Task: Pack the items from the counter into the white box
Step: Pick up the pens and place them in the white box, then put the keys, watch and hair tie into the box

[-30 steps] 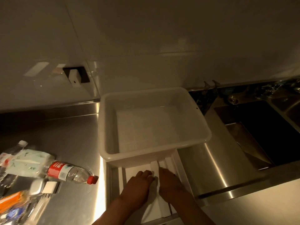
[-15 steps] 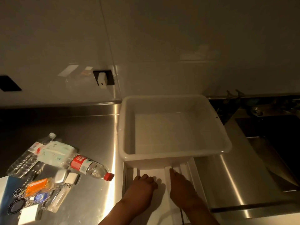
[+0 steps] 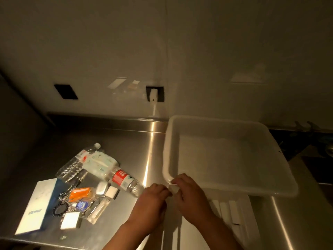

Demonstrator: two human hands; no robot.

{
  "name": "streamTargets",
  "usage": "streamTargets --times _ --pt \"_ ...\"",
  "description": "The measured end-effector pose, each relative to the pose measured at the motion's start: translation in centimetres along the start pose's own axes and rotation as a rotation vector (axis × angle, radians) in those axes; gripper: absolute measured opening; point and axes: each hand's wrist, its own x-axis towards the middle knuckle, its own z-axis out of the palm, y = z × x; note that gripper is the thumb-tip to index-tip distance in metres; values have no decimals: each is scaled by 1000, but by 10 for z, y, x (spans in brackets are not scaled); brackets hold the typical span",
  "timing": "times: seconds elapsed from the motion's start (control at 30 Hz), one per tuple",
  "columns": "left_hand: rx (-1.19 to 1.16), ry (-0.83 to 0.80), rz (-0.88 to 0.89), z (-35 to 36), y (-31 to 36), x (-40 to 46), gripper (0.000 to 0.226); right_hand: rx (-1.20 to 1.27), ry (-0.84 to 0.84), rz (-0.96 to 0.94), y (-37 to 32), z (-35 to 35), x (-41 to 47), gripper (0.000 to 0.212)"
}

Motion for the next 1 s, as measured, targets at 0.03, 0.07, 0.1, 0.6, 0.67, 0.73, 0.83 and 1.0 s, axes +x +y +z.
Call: streamTargets --times 0.03,0.07,0.1,0.6,0.67,0.73,0.83,1.0 --pt "9 16 -39 -8 -13 -7 32 7 -10 -16 -11 9 7 36" --pt "21 29 -75 -14 -28 -15 28 10 -30 -28 -21 19 14 36" --pt "31 37 -115 -20 -42 -23 25 10 -55 -40 -32 31 20 36" --pt "63 34 -546 -71 -233 -150 27 -37 -356 10 -121 191 65 42" --pt "72 9 -580 -73 -253 -164 34 -60 -413 1 -126 208 69 44" --pt "62 -25 -591 -72 -269 -175 42 -73 -473 -3 -132 225 73 46" --pt "43 -93 -569 -70 -284 -187 50 -129 -567 -28 -141 247 81 58" --pt "-27 -159 -518 -66 -295 -198 64 -322 -736 -131 -153 281 96 63"
